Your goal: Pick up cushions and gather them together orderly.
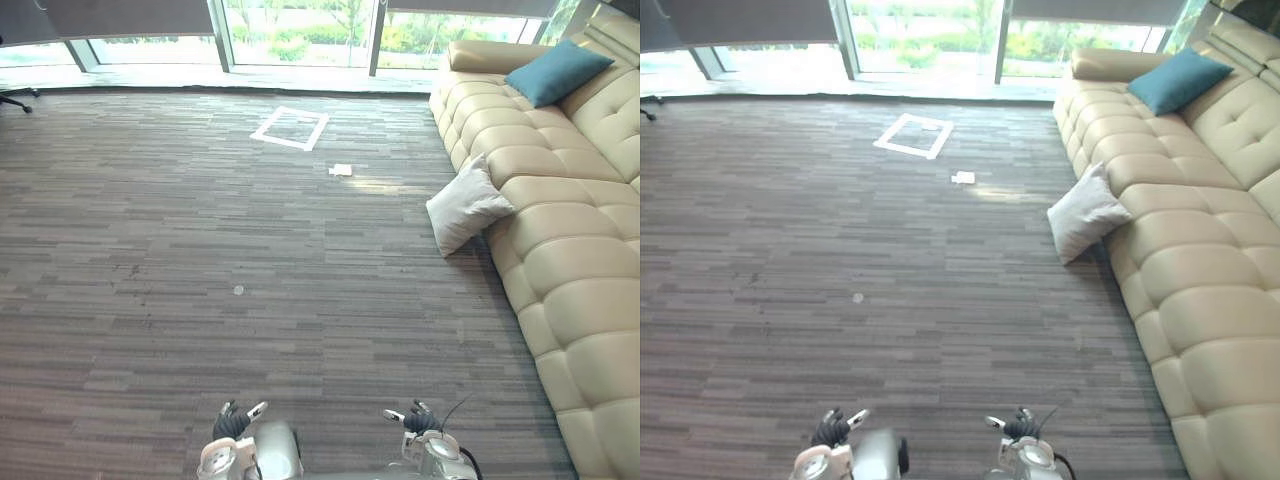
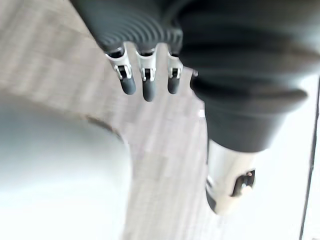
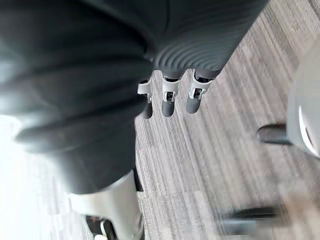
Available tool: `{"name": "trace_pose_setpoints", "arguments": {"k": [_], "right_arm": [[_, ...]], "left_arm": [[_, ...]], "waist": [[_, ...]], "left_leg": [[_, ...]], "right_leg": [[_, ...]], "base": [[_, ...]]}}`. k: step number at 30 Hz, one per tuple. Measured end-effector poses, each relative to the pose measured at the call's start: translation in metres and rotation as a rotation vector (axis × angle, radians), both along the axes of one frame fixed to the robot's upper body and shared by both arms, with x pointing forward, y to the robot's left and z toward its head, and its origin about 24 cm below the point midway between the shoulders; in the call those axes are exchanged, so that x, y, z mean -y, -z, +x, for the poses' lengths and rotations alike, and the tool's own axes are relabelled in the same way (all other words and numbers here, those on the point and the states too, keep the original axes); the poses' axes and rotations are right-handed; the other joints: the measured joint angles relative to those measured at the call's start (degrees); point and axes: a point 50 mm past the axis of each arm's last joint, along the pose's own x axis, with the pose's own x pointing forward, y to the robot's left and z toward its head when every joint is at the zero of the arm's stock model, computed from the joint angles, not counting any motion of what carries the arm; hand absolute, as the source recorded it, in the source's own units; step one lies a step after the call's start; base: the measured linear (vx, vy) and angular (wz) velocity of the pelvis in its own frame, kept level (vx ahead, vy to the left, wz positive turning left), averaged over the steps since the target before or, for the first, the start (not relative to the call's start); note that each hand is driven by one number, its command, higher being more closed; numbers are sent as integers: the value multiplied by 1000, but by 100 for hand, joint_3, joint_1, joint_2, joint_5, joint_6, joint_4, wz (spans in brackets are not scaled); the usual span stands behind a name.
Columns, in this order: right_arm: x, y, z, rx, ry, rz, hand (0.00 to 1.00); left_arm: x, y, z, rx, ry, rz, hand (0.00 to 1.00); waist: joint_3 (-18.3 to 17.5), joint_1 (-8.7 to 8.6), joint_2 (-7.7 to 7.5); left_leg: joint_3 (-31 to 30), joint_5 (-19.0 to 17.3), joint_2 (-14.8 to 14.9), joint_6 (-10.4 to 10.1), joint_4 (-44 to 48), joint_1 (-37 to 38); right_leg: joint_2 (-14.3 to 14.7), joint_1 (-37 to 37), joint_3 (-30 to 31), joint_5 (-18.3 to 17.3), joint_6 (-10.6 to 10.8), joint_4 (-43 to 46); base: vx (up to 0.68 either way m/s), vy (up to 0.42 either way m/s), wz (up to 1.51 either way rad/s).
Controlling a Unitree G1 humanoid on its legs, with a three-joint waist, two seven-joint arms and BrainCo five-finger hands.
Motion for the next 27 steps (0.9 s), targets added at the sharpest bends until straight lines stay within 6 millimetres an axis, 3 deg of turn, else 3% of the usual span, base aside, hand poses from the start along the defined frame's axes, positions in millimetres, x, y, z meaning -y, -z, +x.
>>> {"name": "trace_pose_setpoints", "arguments": {"k": [1, 2, 3, 5, 7, 8, 9, 11, 13, 14, 15, 16, 17, 19, 20, 21, 22, 23, 24, 25, 26, 27], "right_arm": [[-2, 1, 0, -7, -2, 4, 0], [-12, 2, 0, -14, -7, 28, 0], [-16, 2, 0, -11, -12, 34, 0], [-20, 2, 0, -13, -30, 41, 0], [-16, 2, -3, -12, -30, 34, 0], [-14, 0, -2, 8, -25, 26, 0], [-12, -2, 1, 37, -22, 17, 0], [-11, -5, 5, 66, -22, 12, 0], [-5, -11, 14, 119, 0, 2, 0], [-3, -12, 15, 122, 8, 0, 0], [4, -12, 14, 119, 15, -11, 0], [6, -12, 14, 118, 16, -15, 0], [7, -12, 15, 121, 16, -15, 0], [8, -13, 16, 128, 14, -18, 0], [7, -11, 12, 114, 14, -16, 0], [8, -11, 11, 111, 11, -20, 0], [16, -12, 12, 112, 10, -40, 0], [23, -15, 15, 125, 9, -57, 0], [23, -17, 17, 134, 3, -61, 0], [20, -17, 19, 139, -10, -56, 0], [13, -16, 20, 135, -11, -37, 0], [4, -13, 18, 115, 2, -1, 0]], "left_arm": [[-3, 1, -2, -8, -9, 3, 0], [-14, -1, -3, -13, -18, 31, 0], [-17, -1, -4, -14, -31, 35, 0], [-20, 1, -7, -36, -36, 39, 0], [-24, 4, -12, -77, -36, 48, 0], [-24, 6, -16, -97, -38, 49, 0], [-22, 7, -17, -108, -30, 48, 0], [-21, 8, -18, -112, -18, 48, 0], [-21, 9, -19, -126, 3, 51, 0], [-21, 10, -20, -133, 7, 53, 0], [-21, 11, -21, -150, 34, 63, 0], [-20, 11, -22, -157, 52, 67, 0], [-20, 12, -23, -160, 65, 71, 0], [-19, 13, -27, -171, 89, 65, 0], [-21, 13, -29, -172, 92, 71, 0], [-17, 13, -27, -176, 115, 70, 0], [-6, 16, -29, -185, 121, 43, 0], [4, 18, -29, -180, 112, 11, 0], [5, 18, -30, -178, 96, 1, 0], [7, 19, -34, -188, 78, -11, 0], [5, 18, -31, -182, 73, -7, 0], [-4, 15, -26, -163, 68, 17, 0]], "waist": [[-23, 28, -4], [-78, 33, -306], [-112, 46, -442], [-100, 155, -512], [-10, 132, -577], [-4, 67, -565], [-3, -50, -491], [-8, -144, -453], [10, -251, -453], [18, -286, -454], [24, -336, -459], [24, -381, -457], [22, -428, -454], [6, -497, -451], [-53, -509, -524], [-114, -555, -415], [-263, -569, -168], [-274, -559, 160], [-252, -550, 287], [-225, -523, 401], [-164, -491, 353], [-40, -456, 163]], "left_leg": [[-16, 300, -94, 53, 164, 3], [137, 54, -245, 175, 383, -39], [359, -227, -245, 360, 551, -46], [525, -577, -327, 452, 644, 213], [677, -942, -551, 481, 471, 981], [693, -1090, -655, 509, 330, 1424], [675, -1234, -733, 536, -47, 2107], [627, -1346, -741, 551, -410, 2574], [564, -1428, -734, 452, -930, 3183], [565, -1438, -718, 431, -1015, 3302], [533, -1483, -720, 416, -1335, 3777], [508, -1531, -734, 348, -1549, 4051], [485, -1567, -743, 316, -1661, 4217], [286, -1746, -756, 118, -1791, 4651], [64, -1809, -798, 8, -1544, 4734], [-147, -1826, -673, -21, -1045, 4641], [-303, -1771, -400, -93, -71, 4276], [-485, -1258, -131, -252, 1470, 3632], [-534, -759, -29, -337, 2144, 3331], [-455, -578, 248, -393, 3106, 2904], [-225, -699, 498, -346, 3755, 2567], [-71, -919, 612, -254, 4052, 2277]], "right_leg": [[-84, 108, 138, -74, -21, 40], [-348, 37, 308, -69, -121, 233], [-520, -275, 557, 126, 42, 829], [-705, -710, 902, 491, 314, 1964], [-950, -1529, 1218, 1343, 566, 4244], [-1000, -1835, 1116, 1405, 569, 5086], [-997, -2270, 732, 1238, 441, 5726], [-974, -2724, 136, 978, 294, 5697], [-773, -3585, -748, 625, 175, 4677], [-706, -3659, -919, 634, 177, 4287], [-462, -3808, -1341, 849, 91, 2889], [-311, -3854, -1460, 1102, 76, 2103], [-225, -3871, -1506, 1226, 57, 1735], [-81, -4016, -1464, 1329, -363, 1526], [-62, -4007, -1313, 1495, -844, 1614], [-35, -3987, -1273, 1886, -1046, 1855], [93, -3879, -1414, 1600, -1032, 2021], [386, -3648, -1457, 1271, -1030, 1987], [530, -3495, -1422, 1153, -1032, 1935], [731, -3237, -1305, 1015, -1087, 1825], [854, -2844, -1156, 889, -1107, 1694], [874, -2254, -958, 834, -1103, 1417]], "base": [[680, 331, -56], [668, 334, -36], [654, 331, -36], [554, 322, -43], [553, 325, -27], [731, 360, 2], [614, 268, 12], [433, 146, 10], [499, 104, 6], [684, 81, 24], [753, 54, 31], [794, 35, 36], [576, 2, 44], [732, -65, 58], [954, -138, 70], [986, -167, 69], [972, -160, 45], [860, -138, 9], [813, -94, -31], [627, -59, -56], [905, -95, -58], [725, -104, -38]]}}
